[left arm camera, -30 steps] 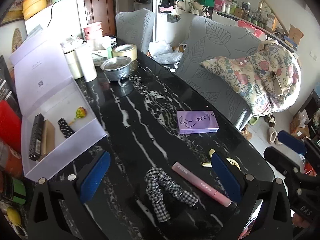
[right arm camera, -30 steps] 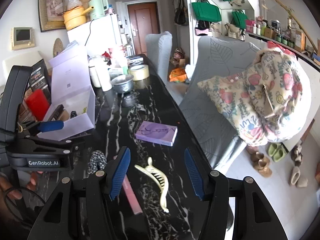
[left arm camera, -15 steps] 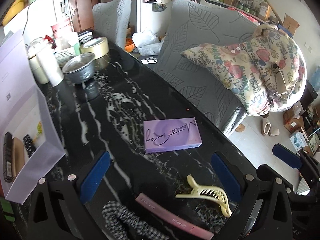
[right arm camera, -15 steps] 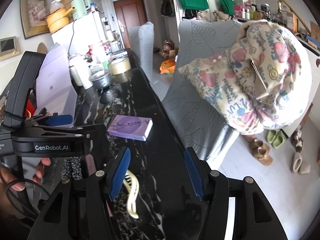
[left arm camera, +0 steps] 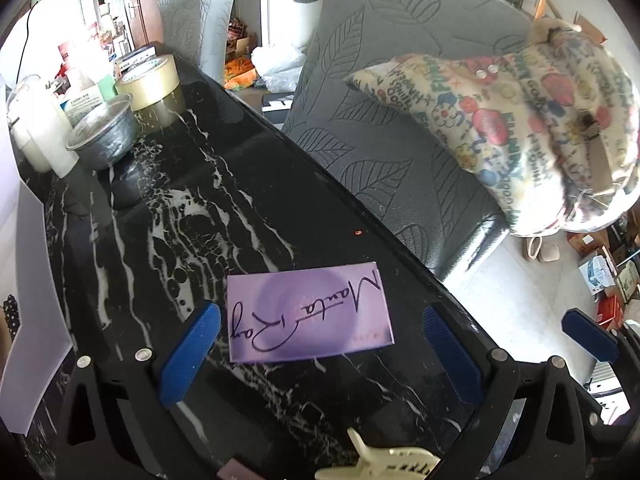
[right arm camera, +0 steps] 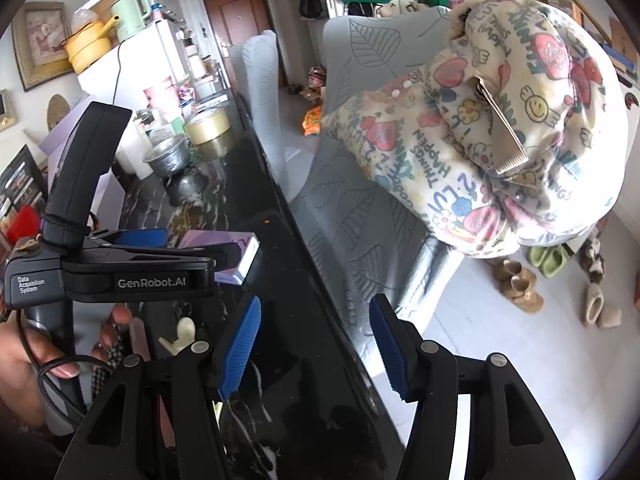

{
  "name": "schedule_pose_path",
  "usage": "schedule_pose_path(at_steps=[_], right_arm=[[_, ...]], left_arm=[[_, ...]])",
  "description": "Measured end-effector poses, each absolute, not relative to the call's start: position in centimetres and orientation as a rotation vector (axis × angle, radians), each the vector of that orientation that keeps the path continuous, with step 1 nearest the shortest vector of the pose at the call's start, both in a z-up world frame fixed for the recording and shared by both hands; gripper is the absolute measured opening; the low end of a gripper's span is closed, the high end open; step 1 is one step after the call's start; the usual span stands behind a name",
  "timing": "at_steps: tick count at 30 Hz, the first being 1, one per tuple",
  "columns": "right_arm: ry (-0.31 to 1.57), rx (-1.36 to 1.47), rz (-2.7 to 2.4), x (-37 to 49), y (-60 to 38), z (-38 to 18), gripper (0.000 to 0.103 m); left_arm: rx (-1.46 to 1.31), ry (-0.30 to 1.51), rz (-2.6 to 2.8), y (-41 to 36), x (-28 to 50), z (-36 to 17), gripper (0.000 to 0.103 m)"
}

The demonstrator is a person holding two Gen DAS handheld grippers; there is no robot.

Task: Organize rigid objects
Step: 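Grasp the purple Manta Ray card with the left tool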

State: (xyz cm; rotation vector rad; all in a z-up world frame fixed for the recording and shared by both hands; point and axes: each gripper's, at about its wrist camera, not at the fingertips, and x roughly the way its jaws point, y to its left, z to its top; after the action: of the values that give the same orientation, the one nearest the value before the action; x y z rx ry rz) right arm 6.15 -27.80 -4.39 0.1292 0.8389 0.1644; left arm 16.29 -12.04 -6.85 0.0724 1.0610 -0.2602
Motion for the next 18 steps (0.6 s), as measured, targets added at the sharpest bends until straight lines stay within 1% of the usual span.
schedule_pose_path(at_steps=[7, 9, 18], right_arm=[[0.855, 0.136, 0.169, 7.0, -27.9, -5.0, 0.057], [0.858, 0.134, 0.172, 7.2, -27.9, -5.1, 0.057], [0.866, 0.138, 0.175, 7.6, -27.8, -5.4, 0.057]], left_arm=[[0.076, 1.136, -0.222, -12.1, 17.6, -9.2, 0.103], [0.113, 1.120, -0.188, -12.2, 17.7, -9.5, 0.103], [0.100, 1.097, -0.191, -11.8, 17.9, -9.6, 0.103]])
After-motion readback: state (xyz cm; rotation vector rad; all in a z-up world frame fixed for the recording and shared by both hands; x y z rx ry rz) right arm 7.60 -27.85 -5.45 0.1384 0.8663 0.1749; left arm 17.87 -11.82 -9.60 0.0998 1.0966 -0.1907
